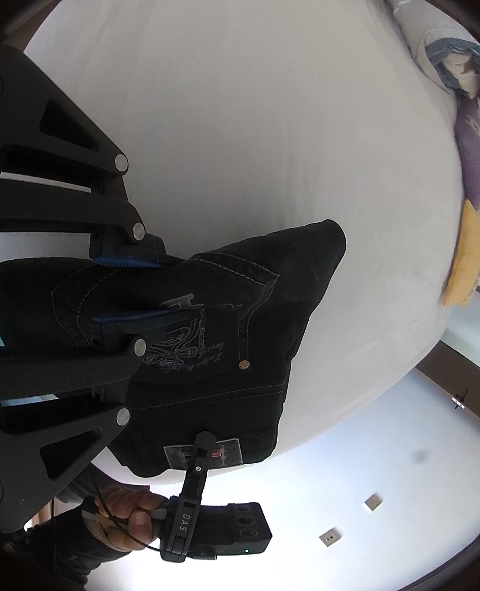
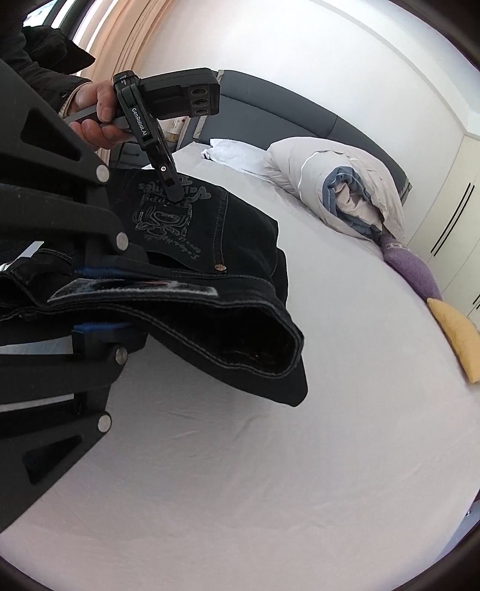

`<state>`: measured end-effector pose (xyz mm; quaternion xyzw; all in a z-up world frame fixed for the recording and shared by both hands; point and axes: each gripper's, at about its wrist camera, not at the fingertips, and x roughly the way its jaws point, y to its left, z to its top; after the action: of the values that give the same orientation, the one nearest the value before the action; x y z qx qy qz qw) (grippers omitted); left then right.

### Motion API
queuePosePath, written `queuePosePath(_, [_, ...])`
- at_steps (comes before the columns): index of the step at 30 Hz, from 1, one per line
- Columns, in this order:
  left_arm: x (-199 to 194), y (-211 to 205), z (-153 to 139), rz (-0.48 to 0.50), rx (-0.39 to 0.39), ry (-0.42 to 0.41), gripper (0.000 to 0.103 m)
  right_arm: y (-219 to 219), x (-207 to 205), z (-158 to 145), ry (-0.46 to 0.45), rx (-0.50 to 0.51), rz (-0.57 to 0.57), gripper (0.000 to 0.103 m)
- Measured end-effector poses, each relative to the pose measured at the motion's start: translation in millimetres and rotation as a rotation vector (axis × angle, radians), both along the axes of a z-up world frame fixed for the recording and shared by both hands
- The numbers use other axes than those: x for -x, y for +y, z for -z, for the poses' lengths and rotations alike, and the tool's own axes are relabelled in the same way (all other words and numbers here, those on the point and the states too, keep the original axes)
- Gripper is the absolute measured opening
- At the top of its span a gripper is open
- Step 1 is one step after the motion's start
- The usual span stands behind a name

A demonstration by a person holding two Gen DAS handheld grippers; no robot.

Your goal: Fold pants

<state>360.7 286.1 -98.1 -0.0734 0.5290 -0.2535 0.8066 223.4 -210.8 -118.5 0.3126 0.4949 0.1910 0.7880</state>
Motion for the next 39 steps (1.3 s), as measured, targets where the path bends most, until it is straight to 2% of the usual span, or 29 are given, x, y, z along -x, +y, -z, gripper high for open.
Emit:
queuePosePath(4, [-6,0,-13,-0.005,0.021,-0.035,0.017,-25,-31,-18,-0.043,0.036,0.005,0.02])
queuePosePath(8, [-9,-5,0,-0.011,0.02,-0.048,0.017,-53,-72,-17,-0.051,0.056,0.011,0.02])
queuePosePath(13, [-30,-12,29,-0.02,0.034,0.0,0.017,-90,-112,16,-0.009,0.019,0.038,0.02])
queuePosePath(16, [-35,-15,55,-0.025,-0.008,0.053,0.017,-101,-127,49,0.062,0.028,0.048,0.02])
queuePosePath(17, [-33,-15,62,-0.027,-0.018,0.057,0.019,-105,-129,60,0.081,0.019,0.049,0.02])
queuePosePath(20, [-24,-4,75,-0.039,0.012,0.076,0.025,-115,-126,82,0.091,-0.039,0.067,0.028])
queuePosePath(23, [-20,6,81,-0.049,0.048,0.08,0.038,-122,-121,88,0.062,-0.09,0.067,0.031])
queuePosePath(26, [-14,10,77,-0.076,0.061,0.065,0.043,-127,-115,83,0.063,-0.094,0.082,0.04])
queuePosePath(28, [-5,11,66,-0.092,0.004,-0.011,0.043,-128,-106,71,0.048,-0.056,0.111,0.055])
queuePosePath(29, [3,10,55,-0.101,-0.039,-0.068,0.047,-129,-99,63,0.033,-0.02,0.124,0.059])
queuePosePath(30, [14,7,43,-0.115,-0.078,-0.127,0.053,-130,-90,54,0.015,0.019,0.134,0.062])
queuePosePath(31, [27,5,28,-0.142,-0.124,-0.192,0.068,-129,-81,46,0.003,0.05,0.142,0.063])
queuePosePath(32, [40,3,14,-0.176,-0.167,-0.261,0.076,-127,-72,38,-0.007,0.082,0.15,0.063])
queuePosePath(34, [79,-3,-21,-0.237,-0.227,-0.453,0.078,-122,-49,18,-0.032,0.17,0.18,0.069])
queuePosePath(36, [106,-14,-49,-0.274,-0.276,-0.593,0.094,-111,-20,-11,-0.111,0.282,0.216,0.074])
queuePosePath(37, [126,-21,-66,-0.307,-0.31,-0.673,0.103,-104,-7,-27,-0.161,0.331,0.235,0.081])
queuePosePath(38, [144,-30,-81,-0.34,-0.332,-0.743,0.103,-97,8,-43,-0.212,0.382,0.257,0.086])
queuePosePath(39, [166,-34,-95,-0.369,-0.344,-0.805,0.103,-90,24,-59,-0.268,0.442,0.288,0.096])
